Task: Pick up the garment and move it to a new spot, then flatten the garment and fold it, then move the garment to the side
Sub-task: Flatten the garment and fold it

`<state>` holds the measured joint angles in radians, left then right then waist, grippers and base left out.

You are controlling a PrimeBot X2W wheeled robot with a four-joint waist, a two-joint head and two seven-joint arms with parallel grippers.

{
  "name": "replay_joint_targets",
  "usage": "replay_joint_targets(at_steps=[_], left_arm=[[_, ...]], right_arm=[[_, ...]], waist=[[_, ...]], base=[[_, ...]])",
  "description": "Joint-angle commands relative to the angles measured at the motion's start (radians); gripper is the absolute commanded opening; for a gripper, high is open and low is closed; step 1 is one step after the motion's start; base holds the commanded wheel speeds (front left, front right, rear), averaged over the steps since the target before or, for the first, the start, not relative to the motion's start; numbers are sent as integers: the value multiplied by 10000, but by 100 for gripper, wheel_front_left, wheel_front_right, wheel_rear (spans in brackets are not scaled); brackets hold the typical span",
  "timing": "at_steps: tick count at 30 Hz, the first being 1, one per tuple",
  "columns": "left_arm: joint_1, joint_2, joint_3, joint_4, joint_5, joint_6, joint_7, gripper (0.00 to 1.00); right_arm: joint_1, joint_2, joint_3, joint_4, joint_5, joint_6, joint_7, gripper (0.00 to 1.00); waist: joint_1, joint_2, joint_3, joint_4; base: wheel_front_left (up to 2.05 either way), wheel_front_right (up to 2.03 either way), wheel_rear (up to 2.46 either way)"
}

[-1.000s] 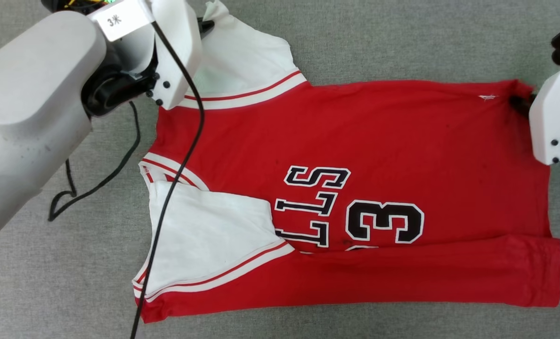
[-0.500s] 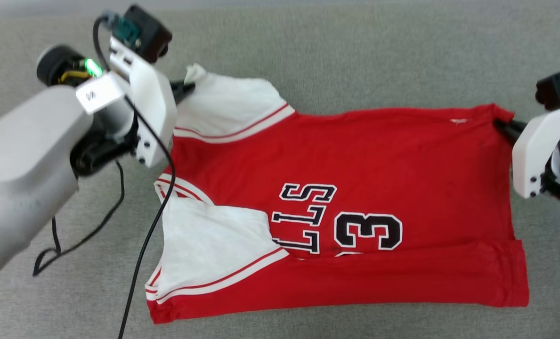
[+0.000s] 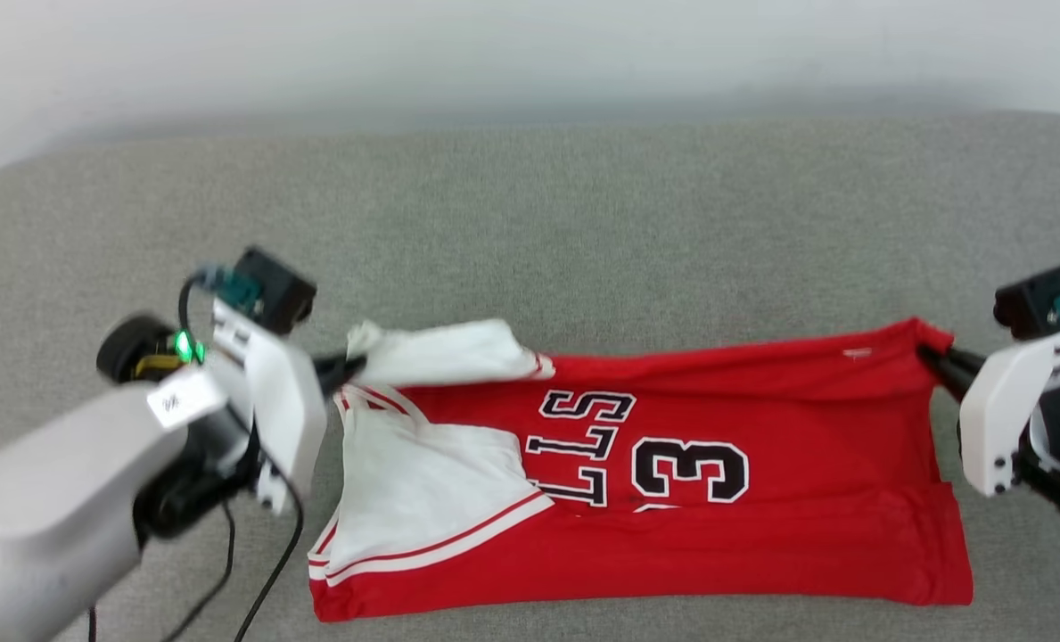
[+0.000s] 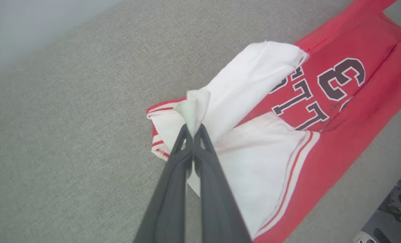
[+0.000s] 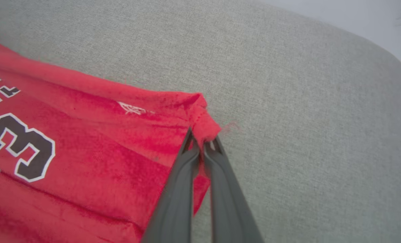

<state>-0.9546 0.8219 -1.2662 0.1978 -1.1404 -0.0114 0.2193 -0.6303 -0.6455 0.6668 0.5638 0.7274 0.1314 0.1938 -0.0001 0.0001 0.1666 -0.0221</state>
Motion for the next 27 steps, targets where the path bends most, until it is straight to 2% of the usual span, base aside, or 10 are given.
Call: replay_joint_targets(at_steps=[1, 5, 11, 17, 25, 26, 27], left_arm=[[446, 161, -38, -199, -34, 156, -124, 0], [1345, 493, -50, -709, -177, 546, -418, 0], [2664, 641, -83, -1142, -491, 906, -738, 0], [3423, 497, -100, -897, -651, 925, -919, 0], [3788, 129, -103, -184, -734, 751, -1174, 0], [3817, 86, -106, -76, -722, 759, -1194, 0], [3841, 51, -104, 37, -700, 791, -1251, 0]], right_arm=[[284, -86, 18, -109, 86, -16, -88, 0], [1051, -177, 21, -470, 264, -16, -167, 0], [2181, -312, -119, -1041, 469, -16, -236, 0], [3163, -323, -513, -1325, 635, -16, -263, 0], [4102, 21, -954, -1492, 639, -16, -265, 0], [4157, 78, -973, -1493, 588, -16, -271, 8], [4203, 127, -1000, -1487, 533, -16, -281, 23]], waist=[[1, -1, -241, -23], [1, -1, -527, -11], [1, -1, -779, -6], [1, -1, -808, -12], [1, -1, -622, -90], [1, -1, -615, -106], [1, -1, -621, -124]], base=[[0, 0, 0], [0, 0, 0], [0, 0, 0], [0, 0, 0], [0, 0, 0], [0, 0, 0], [0, 0, 0]])
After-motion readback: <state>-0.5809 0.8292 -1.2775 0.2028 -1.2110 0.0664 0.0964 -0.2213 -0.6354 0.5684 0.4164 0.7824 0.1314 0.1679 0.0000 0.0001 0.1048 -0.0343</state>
